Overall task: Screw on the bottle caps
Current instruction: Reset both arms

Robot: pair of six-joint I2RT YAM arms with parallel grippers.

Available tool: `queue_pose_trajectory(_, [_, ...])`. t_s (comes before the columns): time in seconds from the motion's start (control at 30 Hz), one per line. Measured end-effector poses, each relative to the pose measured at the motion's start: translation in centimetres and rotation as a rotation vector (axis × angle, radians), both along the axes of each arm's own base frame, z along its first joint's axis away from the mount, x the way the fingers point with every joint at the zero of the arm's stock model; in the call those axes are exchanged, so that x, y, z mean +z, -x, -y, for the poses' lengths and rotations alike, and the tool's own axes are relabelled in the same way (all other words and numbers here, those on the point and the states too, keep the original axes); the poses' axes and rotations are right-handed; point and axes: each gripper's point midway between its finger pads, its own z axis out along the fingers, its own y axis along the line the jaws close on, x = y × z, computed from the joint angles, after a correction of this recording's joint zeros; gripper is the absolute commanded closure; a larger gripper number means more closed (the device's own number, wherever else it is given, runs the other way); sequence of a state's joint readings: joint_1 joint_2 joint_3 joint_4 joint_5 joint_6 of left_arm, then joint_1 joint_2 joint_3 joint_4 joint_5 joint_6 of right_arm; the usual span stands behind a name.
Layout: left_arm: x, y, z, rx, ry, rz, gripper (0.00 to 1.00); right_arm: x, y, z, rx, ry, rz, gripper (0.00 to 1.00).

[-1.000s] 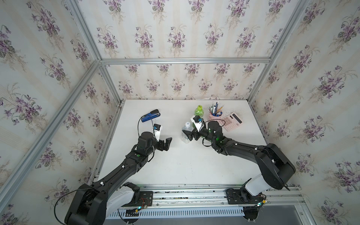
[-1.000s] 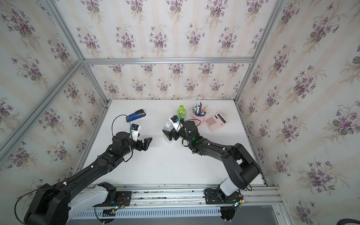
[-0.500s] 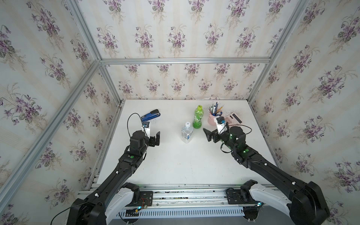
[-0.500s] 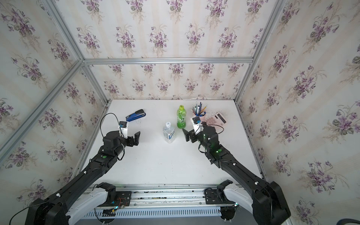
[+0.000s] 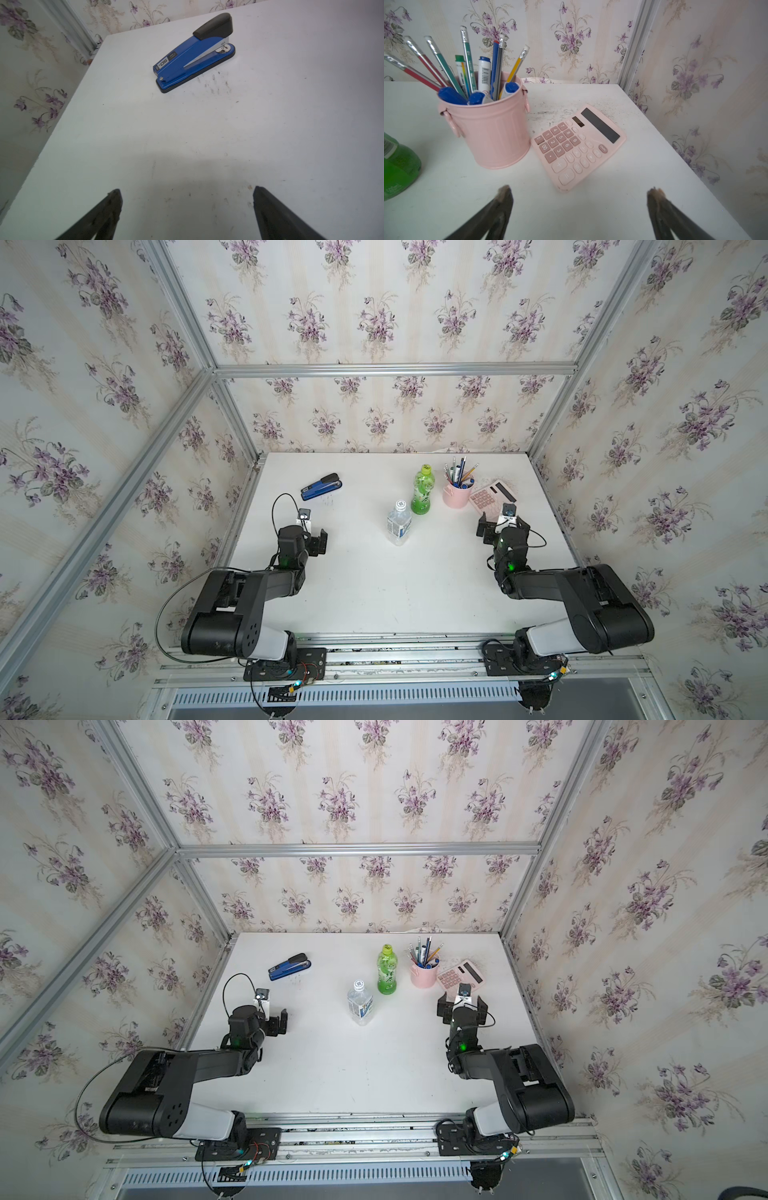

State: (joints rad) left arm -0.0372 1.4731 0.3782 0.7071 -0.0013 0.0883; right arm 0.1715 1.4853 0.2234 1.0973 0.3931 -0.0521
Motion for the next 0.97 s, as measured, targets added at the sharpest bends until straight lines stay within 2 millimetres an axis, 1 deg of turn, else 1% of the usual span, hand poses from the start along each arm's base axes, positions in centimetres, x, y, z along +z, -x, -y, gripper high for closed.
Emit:
queue_pose_trajectory(0.03, [0.9, -0.9, 0.0, -0.014, 0.007, 0.026, 0.00, -0.3, 0.3, 0.4, 0.003, -0.010, -0.001, 0.00])
queue_pose_trajectory(0.07, [1.6, -1.6, -0.1, -0.024, 0.018, 0.042, 0.00, 0.0, 0.3, 0.7, 0.012, -0.029, 0.024, 0.00])
queue_pose_trajectory(0.13, [2.1, -2.3, -0.5, -0.025, 0.032, 0.051, 0.00, 0.3, -0.1, 1.2, 0.011, -0.060, 0.063, 0.00])
queue_pose_trajectory(0.17, [2.1, -2.3, -0.7, -0.017, 0.040, 0.045, 0.00, 0.1, -0.4, 1.1, 0.027, -0.069, 0.049, 0.00])
queue_pose_trajectory(0.23, [1.8, -2.3, -0.7, -0.017, 0.050, 0.033, 0.00, 1.0, -1.0, 0.8, 0.060, -0.098, 0.091, 0.00])
queue_pose_trajectory(0.33, [1.4, -2.1, -0.5, -0.026, 0.062, 0.017, 0.00, 1.5, -1.2, 0.5, 0.084, -0.109, 0.108, 0.00])
queue_pose_trajectory(0.43, [1.4, -2.1, -0.5, -0.023, 0.065, 0.016, 0.00, 1.5, -1.2, -0.1, 0.119, -0.120, 0.107, 0.00])
queue_pose_trajectory(0.6, [1.3, -2.1, -0.5, -0.021, 0.068, 0.013, 0.00, 1.6, -1.1, -0.3, 0.134, -0.123, 0.114, 0.00])
queue_pose_trajectory(0.83, [1.3, -2.1, -0.5, -0.021, 0.068, 0.013, 0.00, 1.6, -1.5, -1.3, 0.190, -0.127, 0.104, 0.00])
queue_pose_trajectory(0.97, [1.3, -2.1, -0.5, -0.021, 0.068, 0.013, 0.00, 1.6, -1.5, -1.3, 0.195, -0.128, 0.102, 0.00])
